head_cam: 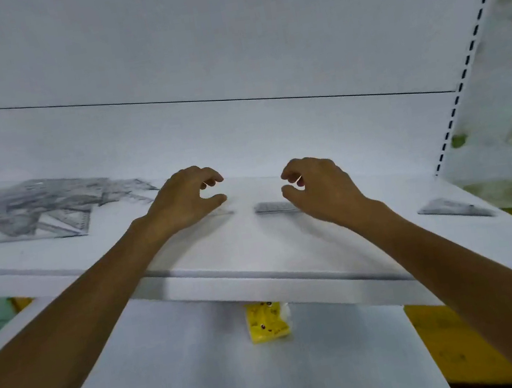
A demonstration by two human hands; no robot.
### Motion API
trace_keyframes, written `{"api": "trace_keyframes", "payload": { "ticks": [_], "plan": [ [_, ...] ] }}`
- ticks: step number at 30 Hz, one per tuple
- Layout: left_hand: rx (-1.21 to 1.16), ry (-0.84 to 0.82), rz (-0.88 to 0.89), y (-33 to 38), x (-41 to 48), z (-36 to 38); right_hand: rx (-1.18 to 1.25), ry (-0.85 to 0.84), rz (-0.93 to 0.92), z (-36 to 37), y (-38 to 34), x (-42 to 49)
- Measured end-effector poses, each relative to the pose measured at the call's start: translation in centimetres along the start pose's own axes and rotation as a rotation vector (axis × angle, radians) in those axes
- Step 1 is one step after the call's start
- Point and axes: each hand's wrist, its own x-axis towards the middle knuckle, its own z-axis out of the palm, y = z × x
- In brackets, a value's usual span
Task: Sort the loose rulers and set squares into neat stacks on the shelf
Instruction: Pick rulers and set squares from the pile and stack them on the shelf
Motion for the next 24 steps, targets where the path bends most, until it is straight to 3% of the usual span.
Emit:
{"api": "trace_keyframes", "payload": {
  "ticks": [7, 12, 24],
  "plan": [
    [0.139, 0.133, -0.203, -9.9, -7.1, -10.1, 0.168, -0.041, -0.207, 5.3, -12.9, 10.2],
    [0.177, 0.143, -0.295, -18.1, -10.4, -15.3, 0.297, -0.085, -0.246, 10.7, -21.4, 14.7],
    [0.203, 0.12, -0.319, -36.0, -10.0, -21.8, 0.112, -0.239, -0.219, 22.5, -30.3, 23.8]
  ]
}}
